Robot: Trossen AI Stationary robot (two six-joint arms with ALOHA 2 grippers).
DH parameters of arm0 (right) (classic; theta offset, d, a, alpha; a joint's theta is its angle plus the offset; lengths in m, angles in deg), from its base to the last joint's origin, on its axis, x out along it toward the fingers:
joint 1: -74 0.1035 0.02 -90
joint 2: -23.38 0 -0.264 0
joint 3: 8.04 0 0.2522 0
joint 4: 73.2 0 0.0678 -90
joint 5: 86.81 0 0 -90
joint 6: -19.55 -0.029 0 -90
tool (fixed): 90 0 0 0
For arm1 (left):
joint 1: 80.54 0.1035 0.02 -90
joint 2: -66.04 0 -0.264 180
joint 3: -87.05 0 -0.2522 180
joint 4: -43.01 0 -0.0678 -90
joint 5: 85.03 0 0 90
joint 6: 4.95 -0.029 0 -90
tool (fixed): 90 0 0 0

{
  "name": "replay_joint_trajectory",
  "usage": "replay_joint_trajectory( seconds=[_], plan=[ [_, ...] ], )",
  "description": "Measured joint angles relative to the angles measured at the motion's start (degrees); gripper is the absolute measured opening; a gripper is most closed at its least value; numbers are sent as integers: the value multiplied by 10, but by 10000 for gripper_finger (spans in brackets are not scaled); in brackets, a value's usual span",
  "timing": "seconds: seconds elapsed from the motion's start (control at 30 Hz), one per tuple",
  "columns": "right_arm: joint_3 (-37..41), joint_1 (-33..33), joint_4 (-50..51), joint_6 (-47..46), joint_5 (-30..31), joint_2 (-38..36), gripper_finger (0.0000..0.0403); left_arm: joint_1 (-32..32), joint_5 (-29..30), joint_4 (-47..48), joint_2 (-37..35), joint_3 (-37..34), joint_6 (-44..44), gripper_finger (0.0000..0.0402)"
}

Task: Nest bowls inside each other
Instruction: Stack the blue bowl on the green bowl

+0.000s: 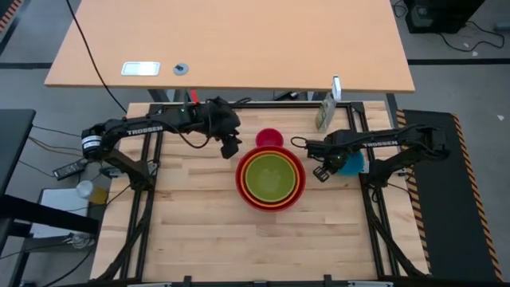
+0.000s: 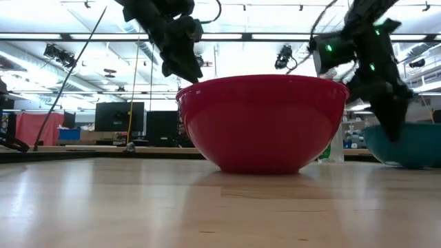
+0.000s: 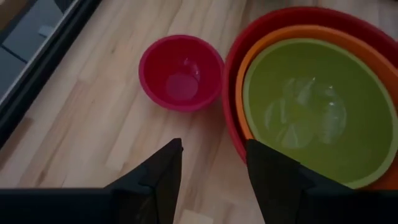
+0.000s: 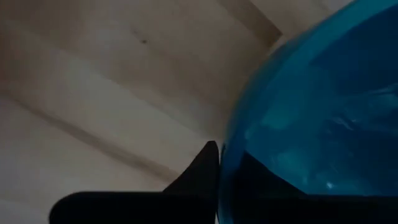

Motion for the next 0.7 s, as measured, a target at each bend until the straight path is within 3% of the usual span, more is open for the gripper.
replay_joint_trajectory(
  seconds=[0.17,0.33,0.5,0.7],
  plan=[
    [-105,12,81,47,11,0,31,14,0,4,-14,0,2,180],
    [-225,40,88,60,18,1,20,42,-2,17,-29,0,-3,180],
    [-318,80,33,106,49,0,28,55,-19,10,-48,0,-50,180],
    [-338,112,-98,139,16,13,33,50,-53,-2,-65,-1,-92,180]
  ],
)
